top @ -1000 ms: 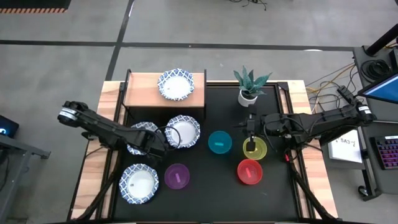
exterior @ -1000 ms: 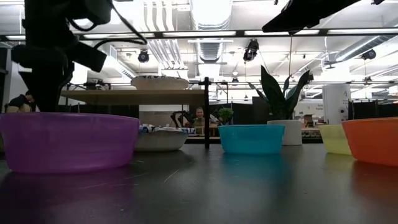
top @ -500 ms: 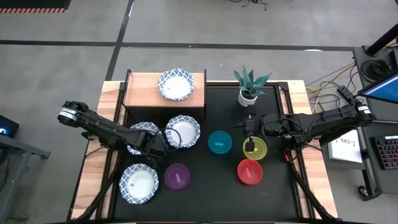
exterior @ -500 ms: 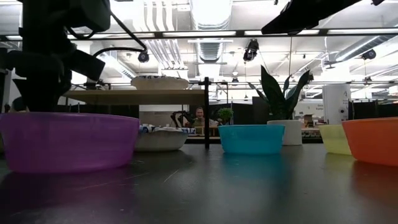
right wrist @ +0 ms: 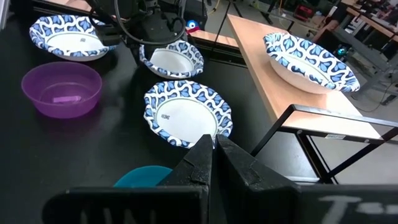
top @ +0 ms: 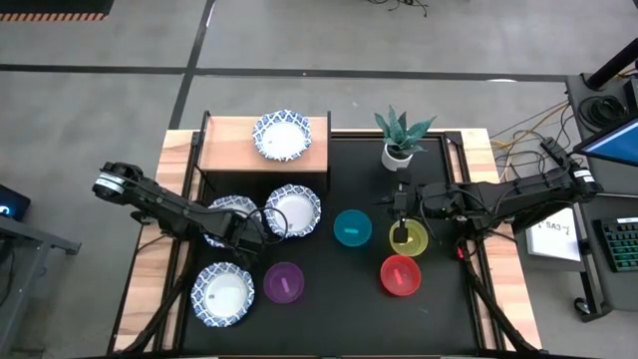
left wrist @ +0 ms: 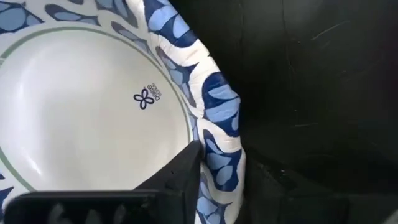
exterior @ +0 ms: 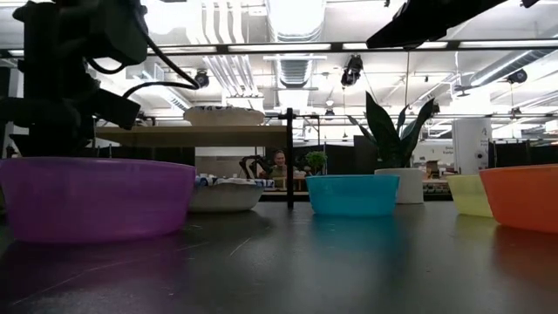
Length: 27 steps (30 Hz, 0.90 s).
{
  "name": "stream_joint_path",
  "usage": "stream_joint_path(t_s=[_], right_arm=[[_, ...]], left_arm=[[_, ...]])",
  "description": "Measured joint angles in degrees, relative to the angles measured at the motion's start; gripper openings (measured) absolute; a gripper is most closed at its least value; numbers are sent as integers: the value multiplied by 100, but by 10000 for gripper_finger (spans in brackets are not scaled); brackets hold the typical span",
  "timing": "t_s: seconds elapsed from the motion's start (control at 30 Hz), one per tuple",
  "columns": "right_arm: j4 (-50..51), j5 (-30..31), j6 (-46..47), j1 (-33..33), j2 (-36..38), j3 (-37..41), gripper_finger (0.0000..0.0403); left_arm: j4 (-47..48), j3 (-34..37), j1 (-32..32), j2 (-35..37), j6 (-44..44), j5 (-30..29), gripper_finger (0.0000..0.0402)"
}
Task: Place and stack bowls onto a shelf
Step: Stack the big white bowl on top of the big white bowl on the shelf
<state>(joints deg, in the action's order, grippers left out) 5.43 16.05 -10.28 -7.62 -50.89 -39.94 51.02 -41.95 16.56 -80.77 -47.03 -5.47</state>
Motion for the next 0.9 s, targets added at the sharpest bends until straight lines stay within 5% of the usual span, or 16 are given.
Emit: stream_joint_path(t_s=[0.2,0.4,0.57,0.9], right_arm=[[-2,0,-7,0,0,0,9],[-2,2,9,0,0,0,9],[-4,1,14,0,0,0,9],[-4,2,28,0,0,0,9]], left_arm=[[73,-2,0,13,-2,12,11],[1040,-391,28,17,208,112,2],[2156,-1195,184,22,805,84,1],[2610,-3132,580,24,1741,366,0]])
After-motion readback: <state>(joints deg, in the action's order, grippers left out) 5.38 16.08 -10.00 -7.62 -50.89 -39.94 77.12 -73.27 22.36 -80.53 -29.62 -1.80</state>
